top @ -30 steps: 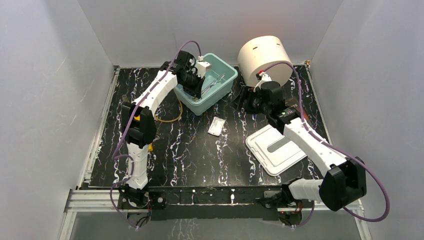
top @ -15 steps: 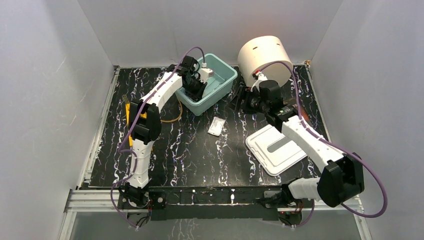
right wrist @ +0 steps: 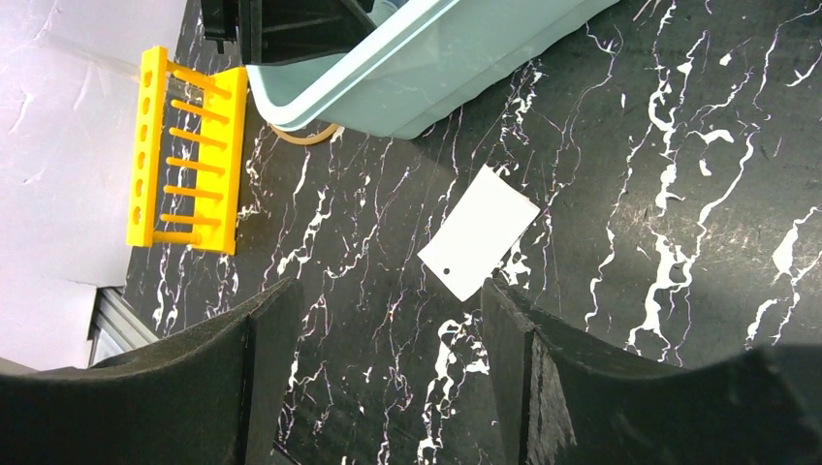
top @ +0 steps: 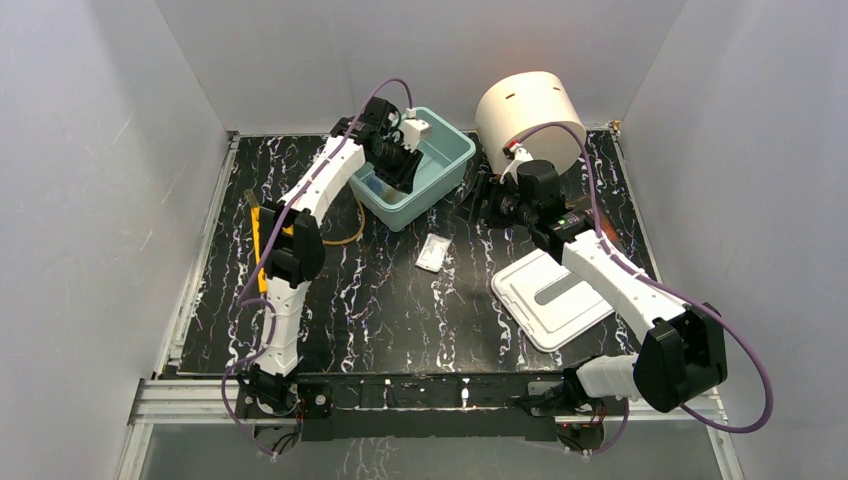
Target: Organize the chemistry lab equipment
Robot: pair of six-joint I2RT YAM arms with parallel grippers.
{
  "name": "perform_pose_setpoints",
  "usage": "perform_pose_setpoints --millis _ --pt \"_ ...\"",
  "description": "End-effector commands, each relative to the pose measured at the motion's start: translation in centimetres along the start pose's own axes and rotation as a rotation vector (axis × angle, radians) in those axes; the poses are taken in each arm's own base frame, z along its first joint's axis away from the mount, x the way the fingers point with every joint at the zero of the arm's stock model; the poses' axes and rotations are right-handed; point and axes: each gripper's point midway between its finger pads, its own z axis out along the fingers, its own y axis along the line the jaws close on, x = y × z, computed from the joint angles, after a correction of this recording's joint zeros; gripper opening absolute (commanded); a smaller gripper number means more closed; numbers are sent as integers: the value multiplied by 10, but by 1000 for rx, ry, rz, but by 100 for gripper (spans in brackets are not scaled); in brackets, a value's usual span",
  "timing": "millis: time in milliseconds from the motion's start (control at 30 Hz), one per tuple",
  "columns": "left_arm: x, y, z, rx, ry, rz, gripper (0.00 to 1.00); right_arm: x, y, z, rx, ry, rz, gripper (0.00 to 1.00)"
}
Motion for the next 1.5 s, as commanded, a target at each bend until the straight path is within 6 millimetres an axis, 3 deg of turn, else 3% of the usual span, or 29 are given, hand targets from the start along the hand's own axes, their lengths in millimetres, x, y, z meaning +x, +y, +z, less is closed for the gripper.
perform_pose_setpoints --millis 0,233,367,467,567,767,900,1067,1267,1467 --pt "-26 -12 -40 -3 -82 30 40 -31 21 -4 -66 -85 -25 75" --pt "-57 -8 -103 -131 -233 -30 52 -19 5 2 5 -37 -2 76" --pt "-74 -13 -153 -212 -375 -123 76 -10 -12 5 77 -18 7 76" --pt "-73 -23 -180 -219 -440 -215 84 -1 -16 11 96 12 0 74" --pt "-59 -35 -196 -209 -453 -294 87 15 -18 21 135 74 -10 74" --pt "-23 -61 -208 -159 -530 -501 87 64 -17 45 227 204 69 71" --pt "0 -87 -216 -63 -594 -594 86 83 -16 63 272 225 -1 71" --pt "43 -95 -210 -78 -562 -697 85 105 -28 83 361 280 69 69" --pt "92 -96 -176 -101 -466 -782 85 109 -55 98 540 257 203 64" --pt "111 -98 -153 -85 -400 -803 85 99 -66 116 563 206 187 65"
